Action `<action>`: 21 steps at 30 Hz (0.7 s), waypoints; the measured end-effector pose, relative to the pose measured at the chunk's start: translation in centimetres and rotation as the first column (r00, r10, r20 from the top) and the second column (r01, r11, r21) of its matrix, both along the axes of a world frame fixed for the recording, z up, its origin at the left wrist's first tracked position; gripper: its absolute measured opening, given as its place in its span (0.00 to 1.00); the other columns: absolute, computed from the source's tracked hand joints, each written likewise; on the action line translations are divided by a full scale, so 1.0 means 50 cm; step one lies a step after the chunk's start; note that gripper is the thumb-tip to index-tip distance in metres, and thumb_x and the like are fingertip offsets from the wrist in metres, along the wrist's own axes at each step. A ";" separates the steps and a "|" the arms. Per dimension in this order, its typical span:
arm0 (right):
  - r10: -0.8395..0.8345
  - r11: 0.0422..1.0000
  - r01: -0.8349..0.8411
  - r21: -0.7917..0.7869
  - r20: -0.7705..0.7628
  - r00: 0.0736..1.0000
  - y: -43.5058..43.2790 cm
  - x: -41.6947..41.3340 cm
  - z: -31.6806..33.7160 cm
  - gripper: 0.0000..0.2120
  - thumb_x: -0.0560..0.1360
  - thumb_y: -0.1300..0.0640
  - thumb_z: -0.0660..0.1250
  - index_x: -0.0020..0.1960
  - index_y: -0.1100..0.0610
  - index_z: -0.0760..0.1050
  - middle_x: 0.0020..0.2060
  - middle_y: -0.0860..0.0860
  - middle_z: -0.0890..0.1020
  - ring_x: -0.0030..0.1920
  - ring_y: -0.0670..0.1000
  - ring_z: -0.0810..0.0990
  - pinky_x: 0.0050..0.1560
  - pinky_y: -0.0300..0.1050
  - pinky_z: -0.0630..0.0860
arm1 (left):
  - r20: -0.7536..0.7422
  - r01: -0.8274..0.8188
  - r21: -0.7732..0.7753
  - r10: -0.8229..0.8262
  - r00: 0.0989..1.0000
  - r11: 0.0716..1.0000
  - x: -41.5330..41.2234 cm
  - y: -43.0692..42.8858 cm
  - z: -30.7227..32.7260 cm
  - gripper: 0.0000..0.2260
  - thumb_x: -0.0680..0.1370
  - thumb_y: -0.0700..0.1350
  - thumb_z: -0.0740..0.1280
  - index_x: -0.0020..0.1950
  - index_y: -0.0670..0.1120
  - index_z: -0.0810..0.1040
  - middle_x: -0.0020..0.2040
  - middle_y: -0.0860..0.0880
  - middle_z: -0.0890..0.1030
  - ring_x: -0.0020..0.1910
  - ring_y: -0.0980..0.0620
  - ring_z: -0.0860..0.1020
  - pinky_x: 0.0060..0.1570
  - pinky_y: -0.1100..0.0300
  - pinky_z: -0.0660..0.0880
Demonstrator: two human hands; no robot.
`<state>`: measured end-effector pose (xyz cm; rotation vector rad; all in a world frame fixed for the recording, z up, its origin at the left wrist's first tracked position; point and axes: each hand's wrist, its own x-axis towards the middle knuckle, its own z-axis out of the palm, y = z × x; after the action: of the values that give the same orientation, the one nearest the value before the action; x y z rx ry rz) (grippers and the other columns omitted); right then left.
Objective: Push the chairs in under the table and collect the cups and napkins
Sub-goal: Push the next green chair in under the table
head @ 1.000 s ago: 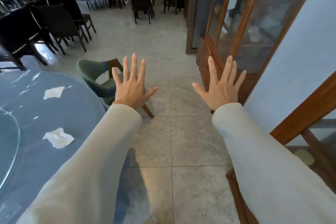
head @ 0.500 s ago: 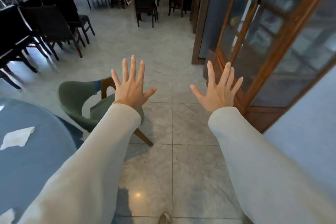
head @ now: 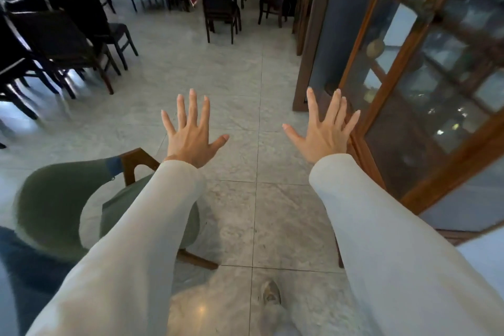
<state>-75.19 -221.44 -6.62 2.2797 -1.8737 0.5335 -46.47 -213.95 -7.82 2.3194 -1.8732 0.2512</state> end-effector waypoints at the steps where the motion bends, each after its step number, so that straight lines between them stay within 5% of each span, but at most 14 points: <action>1: 0.010 1.000 -0.010 0.018 -0.007 1.000 -0.055 0.009 0.000 0.43 0.74 0.23 0.47 0.79 0.41 0.33 0.80 0.63 0.43 0.79 0.66 0.44 0.74 0.73 0.42 | -0.007 -0.014 0.001 0.014 1.000 1.000 0.007 -0.053 -0.001 0.44 0.76 0.75 0.47 0.82 0.50 0.35 0.82 0.46 0.33 0.80 0.38 0.34 0.74 0.27 0.42; 21: 0.217 0.969 -0.215 0.123 -0.005 0.976 -0.910 0.426 -0.014 0.42 0.73 0.23 0.46 0.78 0.38 0.31 0.79 0.62 0.38 0.79 0.65 0.42 0.73 0.72 0.37 | -0.080 -0.201 0.003 0.201 0.976 0.980 0.327 -0.814 -0.005 0.43 0.77 0.73 0.50 0.82 0.51 0.35 0.82 0.46 0.34 0.81 0.39 0.34 0.74 0.28 0.41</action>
<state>-53.89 -266.93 -7.33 2.5770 -1.7031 0.4331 -30.12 -254.66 -8.09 2.4775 -1.6008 0.1821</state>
